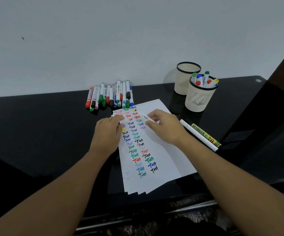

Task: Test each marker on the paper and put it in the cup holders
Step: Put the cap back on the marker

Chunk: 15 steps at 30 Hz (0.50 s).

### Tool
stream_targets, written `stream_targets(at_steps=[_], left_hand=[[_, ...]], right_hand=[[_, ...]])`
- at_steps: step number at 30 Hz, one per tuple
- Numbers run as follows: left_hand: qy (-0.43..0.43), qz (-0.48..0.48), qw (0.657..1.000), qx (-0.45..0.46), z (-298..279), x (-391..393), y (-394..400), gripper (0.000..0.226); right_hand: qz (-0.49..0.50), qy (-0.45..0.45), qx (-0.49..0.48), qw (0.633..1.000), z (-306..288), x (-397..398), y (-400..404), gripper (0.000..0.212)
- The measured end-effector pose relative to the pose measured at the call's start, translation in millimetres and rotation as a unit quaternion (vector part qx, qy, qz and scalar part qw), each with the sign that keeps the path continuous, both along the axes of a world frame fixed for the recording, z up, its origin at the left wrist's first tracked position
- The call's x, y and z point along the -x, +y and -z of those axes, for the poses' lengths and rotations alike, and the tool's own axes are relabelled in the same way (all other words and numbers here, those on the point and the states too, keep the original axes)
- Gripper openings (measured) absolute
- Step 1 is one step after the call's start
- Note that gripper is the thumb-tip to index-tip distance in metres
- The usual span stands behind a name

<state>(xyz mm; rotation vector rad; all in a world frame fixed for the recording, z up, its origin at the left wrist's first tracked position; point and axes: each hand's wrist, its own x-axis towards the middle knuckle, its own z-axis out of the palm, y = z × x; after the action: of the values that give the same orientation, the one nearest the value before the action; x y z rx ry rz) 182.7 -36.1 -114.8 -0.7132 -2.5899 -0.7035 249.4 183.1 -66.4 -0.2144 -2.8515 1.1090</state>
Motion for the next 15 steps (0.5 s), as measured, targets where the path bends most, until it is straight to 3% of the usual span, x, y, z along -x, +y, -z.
stream_targets(at_steps=[5, 15], left_hand=[[-0.007, -0.001, 1.000, -0.005, -1, -1, 0, 0.024], [-0.022, 0.018, 0.999, -0.014, -2, -5, -1, 0.025]], right_hand=[[-0.035, 0.007, -0.143, 0.989, -3, 5, 5, 0.025], [-0.063, 0.012, -0.196, 0.978, 3, 12, 6, 0.024]])
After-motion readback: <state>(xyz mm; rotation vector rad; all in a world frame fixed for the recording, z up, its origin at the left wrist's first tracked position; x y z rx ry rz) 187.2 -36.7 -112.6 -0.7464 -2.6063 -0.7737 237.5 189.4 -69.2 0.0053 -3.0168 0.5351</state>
